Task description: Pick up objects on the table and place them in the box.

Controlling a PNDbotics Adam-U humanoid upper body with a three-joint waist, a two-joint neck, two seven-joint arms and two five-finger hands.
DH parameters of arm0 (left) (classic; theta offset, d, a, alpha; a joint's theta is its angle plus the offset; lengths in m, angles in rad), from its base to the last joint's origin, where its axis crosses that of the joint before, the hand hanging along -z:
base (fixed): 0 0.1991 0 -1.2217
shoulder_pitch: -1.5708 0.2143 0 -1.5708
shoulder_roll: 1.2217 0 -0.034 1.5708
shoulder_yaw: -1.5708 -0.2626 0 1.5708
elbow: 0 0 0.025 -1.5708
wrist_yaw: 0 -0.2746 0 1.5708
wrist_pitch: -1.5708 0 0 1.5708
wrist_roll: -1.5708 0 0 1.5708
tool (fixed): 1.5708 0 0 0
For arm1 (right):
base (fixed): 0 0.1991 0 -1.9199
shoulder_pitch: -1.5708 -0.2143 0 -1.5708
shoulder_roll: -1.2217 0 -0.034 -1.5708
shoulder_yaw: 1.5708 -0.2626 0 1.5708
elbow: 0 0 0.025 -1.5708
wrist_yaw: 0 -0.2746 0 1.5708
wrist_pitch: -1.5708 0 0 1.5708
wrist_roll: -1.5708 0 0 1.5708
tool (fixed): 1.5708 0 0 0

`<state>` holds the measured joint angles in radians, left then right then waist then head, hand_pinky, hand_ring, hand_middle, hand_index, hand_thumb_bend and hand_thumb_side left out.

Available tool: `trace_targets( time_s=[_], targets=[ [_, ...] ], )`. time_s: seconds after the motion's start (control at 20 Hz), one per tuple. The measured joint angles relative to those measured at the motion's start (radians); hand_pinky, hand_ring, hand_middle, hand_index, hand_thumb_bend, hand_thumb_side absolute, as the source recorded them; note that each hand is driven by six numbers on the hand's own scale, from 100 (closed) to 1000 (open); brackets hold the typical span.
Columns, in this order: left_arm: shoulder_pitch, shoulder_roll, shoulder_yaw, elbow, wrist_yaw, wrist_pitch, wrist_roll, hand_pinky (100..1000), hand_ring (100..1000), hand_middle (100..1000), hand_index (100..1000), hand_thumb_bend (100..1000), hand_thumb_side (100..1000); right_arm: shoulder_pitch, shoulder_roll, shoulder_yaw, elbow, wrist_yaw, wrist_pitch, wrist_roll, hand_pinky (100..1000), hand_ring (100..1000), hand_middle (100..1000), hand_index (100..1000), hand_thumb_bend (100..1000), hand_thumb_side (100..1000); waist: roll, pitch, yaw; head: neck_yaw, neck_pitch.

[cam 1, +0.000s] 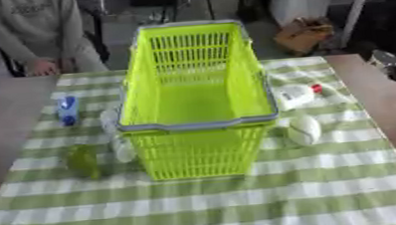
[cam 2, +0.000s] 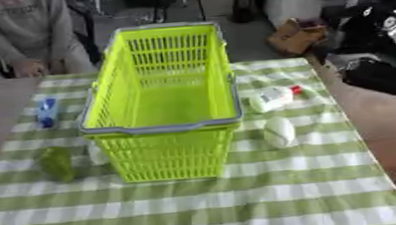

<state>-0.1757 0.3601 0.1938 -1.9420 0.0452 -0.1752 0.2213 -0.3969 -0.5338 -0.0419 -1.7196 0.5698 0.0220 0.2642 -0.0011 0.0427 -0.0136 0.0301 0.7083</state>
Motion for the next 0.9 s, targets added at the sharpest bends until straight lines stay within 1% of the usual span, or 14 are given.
trace_targets(
  time_s=[0.15,0.2,0.35,0.4,0.55,0.6,0.65,0.7,0.85,0.9],
  targets=[
    [0.000,0.000,0.000,0.000,0.000,0.000,0.000,582,778,691,758,234,1000,-0.015,-0.019,0.015,0.051,0.039,-0.014,0.099,634,734,734,872,516,511,0.000,-0.001,0.001,-0.001,0.000],
    [0.000,0.000,0.000,0.000,0.000,0.000,-0.001,582,778,691,758,234,1000,-0.018,-0.024,0.021,0.067,0.050,-0.019,0.126,642,738,755,879,510,501,0.000,-0.002,0.002,-0.002,0.000],
    [0.000,0.000,0.000,0.000,0.000,0.001,-0.002,582,778,691,758,234,1000,-0.030,-0.036,0.041,0.122,0.086,-0.032,0.193,642,739,768,885,511,492,0.000,-0.003,0.004,-0.004,0.000],
    [0.000,0.000,0.000,0.000,0.000,0.001,-0.002,582,778,691,758,234,1000,-0.034,-0.036,0.047,0.141,0.097,-0.036,0.208,650,752,780,892,516,483,0.000,-0.003,0.004,-0.005,-0.001],
    [0.000,0.000,0.000,0.000,0.001,0.002,-0.003,582,778,691,758,233,1000,-0.047,-0.036,0.065,0.195,0.132,-0.041,0.234,663,774,801,902,514,481,0.000,-0.003,0.006,-0.007,-0.001],
    [0.000,0.000,0.000,0.000,0.001,0.002,-0.004,582,778,691,758,233,1000,-0.051,-0.036,0.071,0.213,0.144,-0.043,0.238,672,789,827,914,513,477,0.000,-0.003,0.007,-0.008,-0.001],
    [0.000,0.000,0.000,0.000,0.001,0.003,-0.004,582,778,691,758,233,1000,-0.055,-0.034,0.077,0.230,0.157,-0.045,0.240,672,789,827,914,513,477,0.000,-0.003,0.007,-0.008,-0.001],
    [0.000,0.000,-0.001,0.000,0.001,0.003,-0.005,582,778,691,758,233,1000,-0.061,-0.033,0.084,0.247,0.170,-0.046,0.241,681,799,852,917,514,468,0.000,-0.003,0.008,-0.009,-0.003],
    [0.000,0.000,-0.001,0.000,0.002,0.002,-0.006,582,778,691,758,233,1000,-0.085,-0.021,0.109,0.304,0.225,-0.054,0.242,685,800,863,916,513,465,0.001,-0.003,0.012,-0.014,-0.004],
    [0.000,0.000,-0.001,0.000,0.002,0.002,-0.006,582,778,691,758,233,1000,-0.094,-0.014,0.117,0.324,0.245,-0.059,0.242,685,799,863,914,574,463,0.001,-0.003,0.013,-0.016,-0.005]
  ],
)
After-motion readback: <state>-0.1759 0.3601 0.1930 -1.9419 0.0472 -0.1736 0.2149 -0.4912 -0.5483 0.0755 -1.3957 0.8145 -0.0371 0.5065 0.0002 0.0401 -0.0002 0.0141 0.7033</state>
